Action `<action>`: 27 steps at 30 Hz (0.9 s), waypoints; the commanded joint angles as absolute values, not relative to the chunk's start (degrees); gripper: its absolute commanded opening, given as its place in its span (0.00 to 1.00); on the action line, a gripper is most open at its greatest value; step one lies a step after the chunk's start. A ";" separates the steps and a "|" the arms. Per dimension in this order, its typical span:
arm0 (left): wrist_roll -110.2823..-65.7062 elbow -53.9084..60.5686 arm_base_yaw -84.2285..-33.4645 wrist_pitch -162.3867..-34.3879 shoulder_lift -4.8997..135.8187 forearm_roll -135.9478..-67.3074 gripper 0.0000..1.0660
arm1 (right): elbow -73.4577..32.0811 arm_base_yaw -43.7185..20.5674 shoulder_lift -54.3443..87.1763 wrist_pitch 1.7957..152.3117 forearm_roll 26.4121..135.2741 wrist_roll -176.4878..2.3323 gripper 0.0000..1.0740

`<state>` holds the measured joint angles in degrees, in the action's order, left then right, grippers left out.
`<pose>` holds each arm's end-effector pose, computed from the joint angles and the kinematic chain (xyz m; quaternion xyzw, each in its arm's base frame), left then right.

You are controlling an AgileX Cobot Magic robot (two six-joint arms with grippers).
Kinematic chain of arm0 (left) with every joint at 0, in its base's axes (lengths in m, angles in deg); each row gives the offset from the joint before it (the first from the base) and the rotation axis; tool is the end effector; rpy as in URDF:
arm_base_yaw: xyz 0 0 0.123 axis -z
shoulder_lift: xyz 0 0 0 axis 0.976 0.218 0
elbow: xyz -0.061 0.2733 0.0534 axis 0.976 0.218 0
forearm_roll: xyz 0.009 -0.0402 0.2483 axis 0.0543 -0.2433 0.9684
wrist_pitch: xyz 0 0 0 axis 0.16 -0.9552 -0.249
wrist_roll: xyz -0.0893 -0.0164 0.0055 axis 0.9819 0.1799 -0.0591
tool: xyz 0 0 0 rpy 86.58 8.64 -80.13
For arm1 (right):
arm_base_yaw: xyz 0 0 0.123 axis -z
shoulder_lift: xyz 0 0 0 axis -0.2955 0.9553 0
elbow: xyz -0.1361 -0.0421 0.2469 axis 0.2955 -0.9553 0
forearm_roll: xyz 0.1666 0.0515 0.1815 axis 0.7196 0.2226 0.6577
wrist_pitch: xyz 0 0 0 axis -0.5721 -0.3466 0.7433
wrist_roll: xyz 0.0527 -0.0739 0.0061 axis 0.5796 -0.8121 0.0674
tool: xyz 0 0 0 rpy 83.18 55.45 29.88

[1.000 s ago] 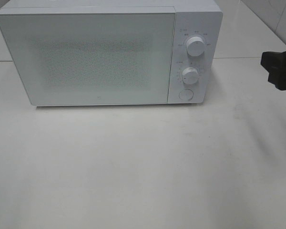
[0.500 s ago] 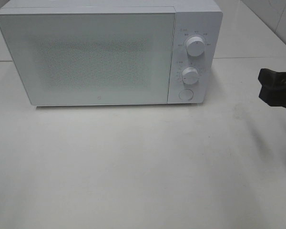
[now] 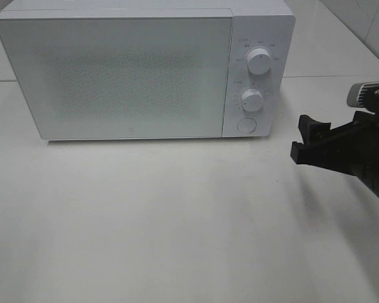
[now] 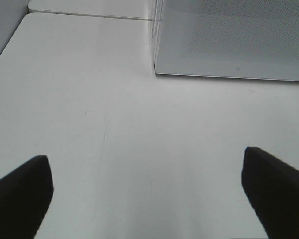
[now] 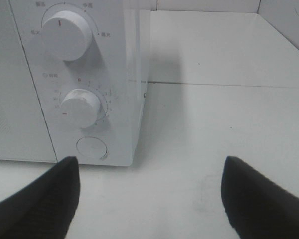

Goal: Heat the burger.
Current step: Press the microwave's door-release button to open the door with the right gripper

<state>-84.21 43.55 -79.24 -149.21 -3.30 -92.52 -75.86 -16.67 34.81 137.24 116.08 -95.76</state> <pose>-0.0095 -0.0080 0.2825 -0.0105 0.8499 -0.0396 0.5253 0.1995 0.0770 0.1650 -0.0235 0.7620 0.0042 0.6471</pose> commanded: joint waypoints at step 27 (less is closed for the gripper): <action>-83.81 43.72 -79.36 -148.46 -4.04 -92.75 0.91 | -58.16 -31.29 49.19 135.07 133.67 -105.21 0.69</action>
